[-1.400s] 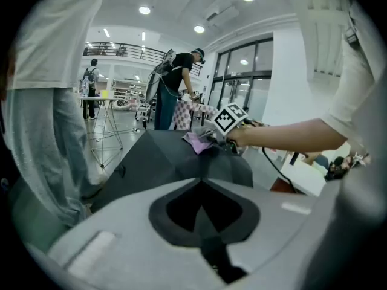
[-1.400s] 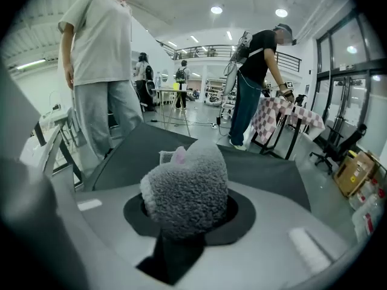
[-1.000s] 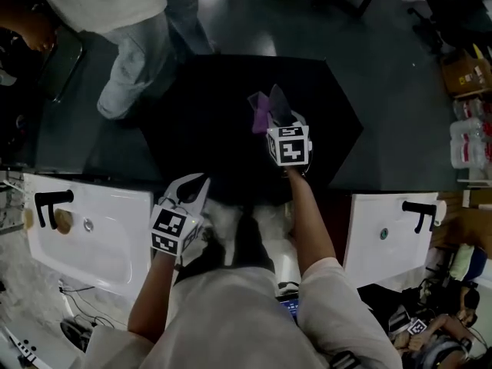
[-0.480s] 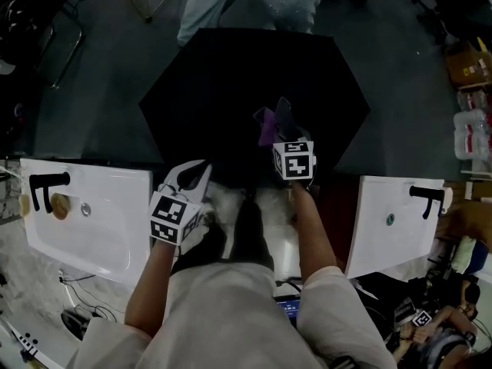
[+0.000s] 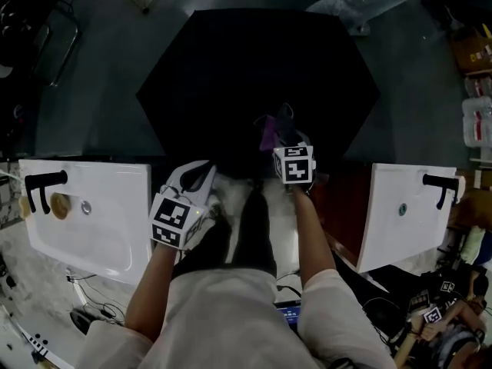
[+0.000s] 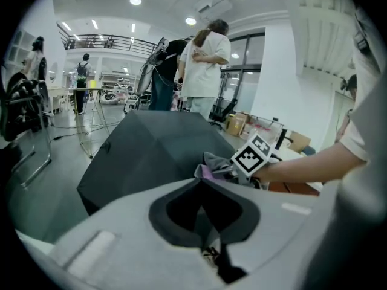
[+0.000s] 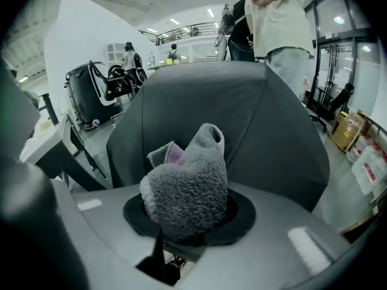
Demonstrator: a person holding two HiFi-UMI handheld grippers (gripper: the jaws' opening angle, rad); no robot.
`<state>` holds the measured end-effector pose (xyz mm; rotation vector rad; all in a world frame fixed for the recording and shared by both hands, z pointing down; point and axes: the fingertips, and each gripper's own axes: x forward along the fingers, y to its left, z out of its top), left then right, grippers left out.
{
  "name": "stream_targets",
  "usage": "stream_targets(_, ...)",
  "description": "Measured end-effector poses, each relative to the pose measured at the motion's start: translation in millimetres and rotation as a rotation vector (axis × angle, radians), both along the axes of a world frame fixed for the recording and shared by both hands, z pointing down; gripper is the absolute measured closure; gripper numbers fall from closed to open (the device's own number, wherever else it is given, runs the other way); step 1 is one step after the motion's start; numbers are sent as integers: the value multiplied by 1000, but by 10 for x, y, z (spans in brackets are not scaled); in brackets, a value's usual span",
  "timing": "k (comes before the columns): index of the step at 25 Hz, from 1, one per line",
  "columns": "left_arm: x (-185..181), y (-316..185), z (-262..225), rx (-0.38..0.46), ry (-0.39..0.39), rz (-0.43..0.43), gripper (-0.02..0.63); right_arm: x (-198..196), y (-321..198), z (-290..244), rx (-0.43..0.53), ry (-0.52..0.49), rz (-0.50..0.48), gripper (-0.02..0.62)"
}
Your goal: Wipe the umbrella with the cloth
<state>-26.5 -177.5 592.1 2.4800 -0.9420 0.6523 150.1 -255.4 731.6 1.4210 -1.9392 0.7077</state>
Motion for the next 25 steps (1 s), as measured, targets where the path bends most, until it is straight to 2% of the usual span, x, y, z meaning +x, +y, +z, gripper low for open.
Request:
stream_targets(10, 27, 56, 196, -14, 0, 6, 601, 67, 310, 301, -26, -18, 51, 471)
stream_targets(18, 54, 160, 275, -24, 0, 23, 601, 50, 696, 656, -106, -26, 62, 471)
stream_targets(21, 37, 188, 265, -23, -3, 27, 601, 64, 706, 560, -94, -40, 74, 471)
stream_targets(25, 35, 159, 119, -1, 7, 13, 601, 103, 610, 129, -38, -53, 71, 471)
